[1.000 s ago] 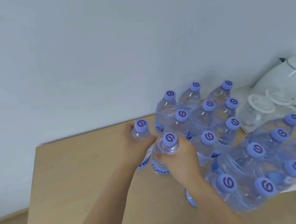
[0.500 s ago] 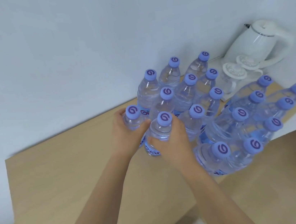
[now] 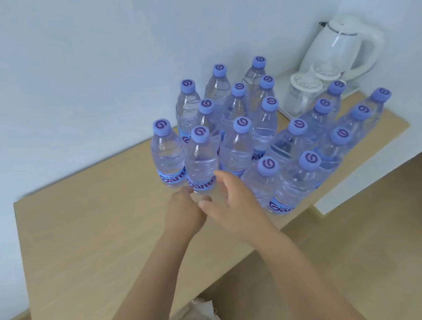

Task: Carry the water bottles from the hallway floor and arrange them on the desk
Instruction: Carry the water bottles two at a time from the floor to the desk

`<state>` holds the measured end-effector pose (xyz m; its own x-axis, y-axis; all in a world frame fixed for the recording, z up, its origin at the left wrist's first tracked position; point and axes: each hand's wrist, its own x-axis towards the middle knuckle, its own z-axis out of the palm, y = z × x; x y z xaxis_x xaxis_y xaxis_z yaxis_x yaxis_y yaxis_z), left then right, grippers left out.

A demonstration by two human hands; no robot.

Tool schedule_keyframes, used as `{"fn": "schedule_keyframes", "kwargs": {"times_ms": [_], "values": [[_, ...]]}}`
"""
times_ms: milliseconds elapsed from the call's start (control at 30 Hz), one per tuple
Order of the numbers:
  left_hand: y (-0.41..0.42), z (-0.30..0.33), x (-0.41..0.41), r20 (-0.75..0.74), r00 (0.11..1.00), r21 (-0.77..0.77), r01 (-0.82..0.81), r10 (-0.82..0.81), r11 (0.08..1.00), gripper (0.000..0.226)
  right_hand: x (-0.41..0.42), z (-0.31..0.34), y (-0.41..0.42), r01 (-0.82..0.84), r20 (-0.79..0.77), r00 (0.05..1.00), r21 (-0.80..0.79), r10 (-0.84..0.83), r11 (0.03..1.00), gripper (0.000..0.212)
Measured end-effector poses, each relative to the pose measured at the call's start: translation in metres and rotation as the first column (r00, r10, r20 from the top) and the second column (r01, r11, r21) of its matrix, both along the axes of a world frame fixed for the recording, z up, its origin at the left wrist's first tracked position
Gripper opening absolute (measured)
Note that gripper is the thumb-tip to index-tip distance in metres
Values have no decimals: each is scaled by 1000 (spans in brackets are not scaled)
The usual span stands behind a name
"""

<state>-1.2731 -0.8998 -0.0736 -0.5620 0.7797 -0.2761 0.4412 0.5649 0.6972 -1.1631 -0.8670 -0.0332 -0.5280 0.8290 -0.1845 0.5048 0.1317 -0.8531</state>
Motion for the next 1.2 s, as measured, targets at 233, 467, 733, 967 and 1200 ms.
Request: {"fn": "schedule_keyframes", "kwargs": {"times_ms": [233,467,733,967,1200], "values": [[-21,-6,103,-12,994,-54,108,-108,993,43,117,1,-29,-72,73,995,-37,74,997,57],[-17,-11,261,70,949,-19,310,-308,951,43,298,-1,-53,200,177,962,53,-206,978,55],[7,7,403,-14,781,47,624,-624,780,50,457,-5,-75,454,369,788,195,-493,870,51],[59,12,475,-27,622,93,781,-783,618,49,538,-15,-50,627,374,674,167,-638,761,54],[168,18,543,-40,505,102,861,-862,499,48,594,-9,41,705,361,595,195,-718,682,53]]}}
